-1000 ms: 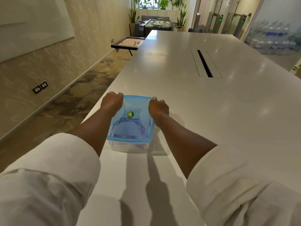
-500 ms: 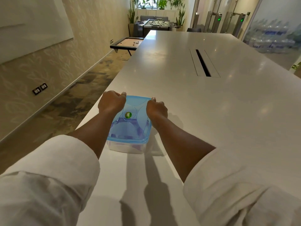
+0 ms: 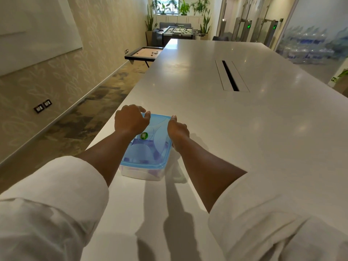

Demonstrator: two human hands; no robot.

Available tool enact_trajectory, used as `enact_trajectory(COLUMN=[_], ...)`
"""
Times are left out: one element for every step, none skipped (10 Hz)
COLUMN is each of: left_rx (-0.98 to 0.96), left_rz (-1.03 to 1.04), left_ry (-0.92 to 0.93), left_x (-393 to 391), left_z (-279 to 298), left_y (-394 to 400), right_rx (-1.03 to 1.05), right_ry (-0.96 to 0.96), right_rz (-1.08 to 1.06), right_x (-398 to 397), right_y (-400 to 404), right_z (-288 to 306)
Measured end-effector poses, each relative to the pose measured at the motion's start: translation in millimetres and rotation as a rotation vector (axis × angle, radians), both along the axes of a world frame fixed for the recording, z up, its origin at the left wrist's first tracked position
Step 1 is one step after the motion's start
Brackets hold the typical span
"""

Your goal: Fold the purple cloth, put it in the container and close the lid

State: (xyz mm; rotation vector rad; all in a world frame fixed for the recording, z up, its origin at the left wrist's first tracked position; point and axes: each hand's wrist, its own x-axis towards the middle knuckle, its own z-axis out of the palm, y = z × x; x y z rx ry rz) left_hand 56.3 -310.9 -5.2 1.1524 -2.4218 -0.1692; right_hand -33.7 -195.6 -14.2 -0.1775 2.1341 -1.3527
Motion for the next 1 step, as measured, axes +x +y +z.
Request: enact_trajectory(left_rx=[-0.049], left_rz=[-0.073], left_ry=[-0.019], left_x=[-6.4], left_z=[9.3], left_y=[7.0], right_rx=[0.037], right_ry=[0.038], right_rz=[0.013], right_x=[-3.0], right_y=[7.7], right_z=[-1.7])
